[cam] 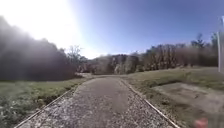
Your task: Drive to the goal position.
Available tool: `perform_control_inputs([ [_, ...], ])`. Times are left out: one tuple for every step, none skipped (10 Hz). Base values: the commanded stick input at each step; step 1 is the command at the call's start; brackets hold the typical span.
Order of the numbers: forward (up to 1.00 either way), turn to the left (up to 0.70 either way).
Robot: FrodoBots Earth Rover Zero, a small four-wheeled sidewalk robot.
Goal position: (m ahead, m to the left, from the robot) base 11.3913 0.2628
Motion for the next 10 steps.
perform_control_inputs([
  [0.5, 0.0],
  [0.5, 0.05],
  [0.5, 0.22],
  [0.5, 0.27],
  [0.5, 0.23],
  [0.5, 0.07],
  [0.5, 0.0],
  [0.5, 0.0],
  [0.5, 0.0],
  [0.5, 0.0],
])
